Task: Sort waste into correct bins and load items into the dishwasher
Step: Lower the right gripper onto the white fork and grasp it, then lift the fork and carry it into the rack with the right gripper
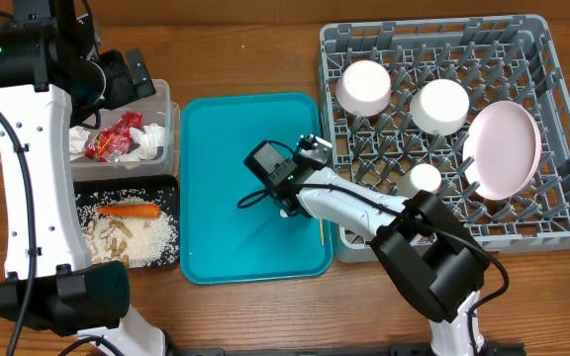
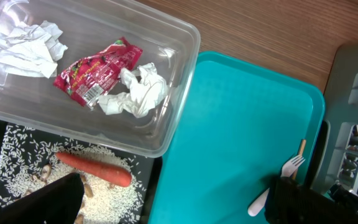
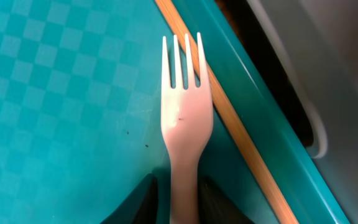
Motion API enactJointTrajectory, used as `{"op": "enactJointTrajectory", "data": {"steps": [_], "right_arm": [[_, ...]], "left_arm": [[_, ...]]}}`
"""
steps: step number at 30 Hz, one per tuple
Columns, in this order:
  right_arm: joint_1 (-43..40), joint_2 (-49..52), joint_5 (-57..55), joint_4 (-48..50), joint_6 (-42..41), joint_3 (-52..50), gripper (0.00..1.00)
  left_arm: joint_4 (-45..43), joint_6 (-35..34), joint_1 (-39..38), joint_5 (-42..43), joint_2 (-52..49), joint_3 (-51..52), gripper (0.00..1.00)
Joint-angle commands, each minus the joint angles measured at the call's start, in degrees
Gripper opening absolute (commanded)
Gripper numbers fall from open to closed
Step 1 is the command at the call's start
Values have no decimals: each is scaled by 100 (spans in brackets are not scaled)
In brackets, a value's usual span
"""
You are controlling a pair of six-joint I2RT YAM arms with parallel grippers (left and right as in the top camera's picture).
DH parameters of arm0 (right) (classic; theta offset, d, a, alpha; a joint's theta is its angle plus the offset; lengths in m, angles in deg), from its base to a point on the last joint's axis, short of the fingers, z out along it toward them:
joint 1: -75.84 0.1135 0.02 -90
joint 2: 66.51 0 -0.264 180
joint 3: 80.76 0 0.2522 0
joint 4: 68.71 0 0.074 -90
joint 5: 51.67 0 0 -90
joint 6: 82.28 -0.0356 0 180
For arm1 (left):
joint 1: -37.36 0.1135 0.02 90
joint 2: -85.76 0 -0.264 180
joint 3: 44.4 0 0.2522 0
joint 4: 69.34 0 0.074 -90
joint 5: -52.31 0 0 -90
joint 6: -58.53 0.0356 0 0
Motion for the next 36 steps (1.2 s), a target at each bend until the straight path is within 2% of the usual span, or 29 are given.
{"op": "enactJointTrajectory", "data": {"steps": [1, 10, 17, 26, 36], "right_arm": [[22, 175, 201, -7, -50, 31, 20], [22, 173, 243, -129, -24, 76, 18], [22, 173, 444, -157, 544, 289, 7], [48, 173, 595, -157, 1021, 376, 7], [48, 173, 632, -243, 1027, 374, 4]], "left_arm": [[-9, 26, 9, 22, 9, -74, 100], [-9, 26, 9, 22, 9, -74, 100], [-9, 26, 11, 22, 9, -74, 100], [-9, 26, 9, 22, 9, -74, 100], [-9, 26, 11, 22, 9, -74, 100]]}}
